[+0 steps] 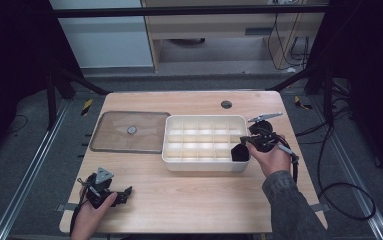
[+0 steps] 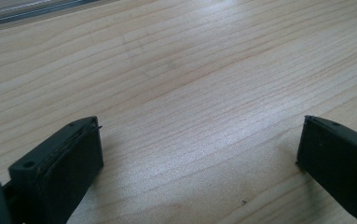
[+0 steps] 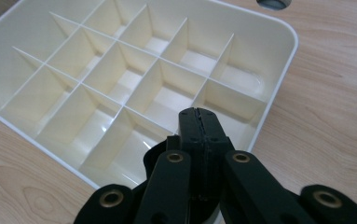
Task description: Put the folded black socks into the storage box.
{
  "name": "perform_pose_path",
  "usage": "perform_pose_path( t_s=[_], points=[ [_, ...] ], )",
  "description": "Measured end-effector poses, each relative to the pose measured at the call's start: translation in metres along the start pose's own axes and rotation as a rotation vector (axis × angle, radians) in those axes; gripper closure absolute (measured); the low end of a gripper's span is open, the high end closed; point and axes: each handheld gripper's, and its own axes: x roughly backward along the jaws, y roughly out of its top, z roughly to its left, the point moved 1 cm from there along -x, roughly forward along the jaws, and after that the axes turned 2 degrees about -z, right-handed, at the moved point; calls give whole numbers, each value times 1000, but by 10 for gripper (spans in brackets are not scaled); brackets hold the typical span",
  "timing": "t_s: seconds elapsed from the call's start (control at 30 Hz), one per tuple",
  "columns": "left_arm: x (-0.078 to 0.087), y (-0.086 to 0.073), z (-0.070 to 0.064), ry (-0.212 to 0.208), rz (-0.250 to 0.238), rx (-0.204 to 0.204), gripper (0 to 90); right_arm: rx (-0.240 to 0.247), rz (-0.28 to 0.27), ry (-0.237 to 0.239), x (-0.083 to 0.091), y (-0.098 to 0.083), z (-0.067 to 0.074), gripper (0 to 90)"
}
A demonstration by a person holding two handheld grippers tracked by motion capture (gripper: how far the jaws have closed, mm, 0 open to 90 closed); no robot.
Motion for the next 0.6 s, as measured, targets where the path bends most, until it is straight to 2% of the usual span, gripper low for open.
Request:
perform_pose_path(
  t_s=[0.3, 0.33, 0.5, 0.6],
  points=[
    [0, 0, 0, 2, 0, 2, 0, -5, -49, 21, 2, -2, 2, 900],
    [0, 0, 0, 3, 0, 3, 0, -10, -60, 28, 3, -1, 3, 863],
    [0, 0, -1, 3, -1, 3, 0, -10, -83, 27, 8, -1, 6, 826],
    [0, 0, -1, 3, -1, 3, 0, -4, -92, 32, 11, -2, 7, 774]
  ],
)
